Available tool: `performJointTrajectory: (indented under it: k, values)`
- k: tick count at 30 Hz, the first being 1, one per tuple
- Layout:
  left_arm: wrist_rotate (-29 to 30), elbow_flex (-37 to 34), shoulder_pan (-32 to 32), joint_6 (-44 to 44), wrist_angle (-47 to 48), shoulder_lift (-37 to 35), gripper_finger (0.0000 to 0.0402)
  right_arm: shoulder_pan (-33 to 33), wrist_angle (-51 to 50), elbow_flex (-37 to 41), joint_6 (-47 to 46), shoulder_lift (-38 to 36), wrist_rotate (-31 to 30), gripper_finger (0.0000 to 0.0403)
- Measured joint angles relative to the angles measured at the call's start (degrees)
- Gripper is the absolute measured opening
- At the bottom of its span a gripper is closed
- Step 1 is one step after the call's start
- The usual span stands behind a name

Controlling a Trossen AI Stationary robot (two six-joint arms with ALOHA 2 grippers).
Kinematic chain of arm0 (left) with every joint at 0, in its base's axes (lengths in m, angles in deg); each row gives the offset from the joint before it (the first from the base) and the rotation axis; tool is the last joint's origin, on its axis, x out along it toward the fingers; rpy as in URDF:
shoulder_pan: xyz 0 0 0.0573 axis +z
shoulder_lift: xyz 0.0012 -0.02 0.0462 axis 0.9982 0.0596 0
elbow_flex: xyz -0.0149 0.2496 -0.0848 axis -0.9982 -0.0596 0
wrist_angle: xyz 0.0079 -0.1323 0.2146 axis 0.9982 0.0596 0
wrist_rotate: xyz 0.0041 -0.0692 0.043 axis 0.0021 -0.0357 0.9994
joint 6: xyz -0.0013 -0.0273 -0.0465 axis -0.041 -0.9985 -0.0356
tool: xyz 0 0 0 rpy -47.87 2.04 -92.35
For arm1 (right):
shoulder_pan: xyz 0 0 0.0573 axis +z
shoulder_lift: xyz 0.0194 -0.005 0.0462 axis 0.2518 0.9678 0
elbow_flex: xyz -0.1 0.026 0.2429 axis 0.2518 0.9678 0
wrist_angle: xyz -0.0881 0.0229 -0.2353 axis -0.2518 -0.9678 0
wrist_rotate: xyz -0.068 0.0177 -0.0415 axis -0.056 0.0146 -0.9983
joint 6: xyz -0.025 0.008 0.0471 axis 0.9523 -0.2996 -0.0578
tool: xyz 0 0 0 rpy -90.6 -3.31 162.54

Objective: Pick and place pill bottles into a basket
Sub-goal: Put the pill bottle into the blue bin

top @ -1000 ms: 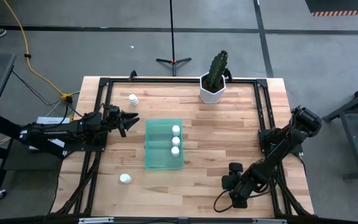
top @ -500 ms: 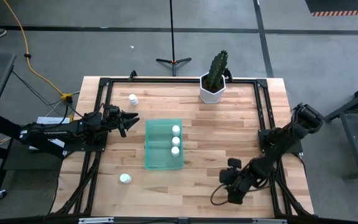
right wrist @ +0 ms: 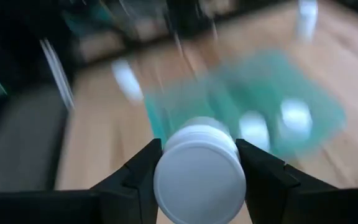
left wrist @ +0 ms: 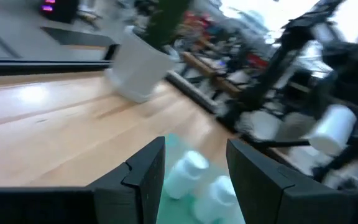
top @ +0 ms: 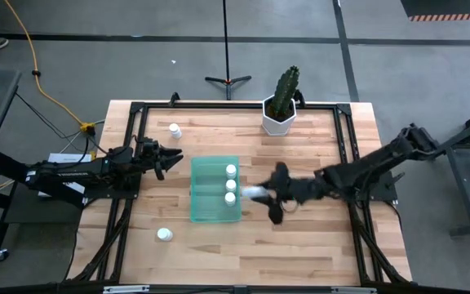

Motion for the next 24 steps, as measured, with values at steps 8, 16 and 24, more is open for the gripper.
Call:
performJointTrajectory:
  k: [8, 16, 24]
  values:
    - [-7.19, 3.14, 0.0, 8.32, -5.56, 0.54, 0.021, -11.45, 13.46, -0.04, 1.98, 3.96, 8.9, 0.0164]
    - [-9.79, 8.57, 0.0, 10.35, -5.34, 7.82, 0.0311, -16.59, 17.14, -0.02, 1.67, 7.35, 12.17, 0.0164]
    - [-18.44, 21.03, 0.0, 15.19, -5.13, 25.15, 0.037, -18.39, 17.44, 0.02, 0.44, 7.82, 12.16, 0.0164]
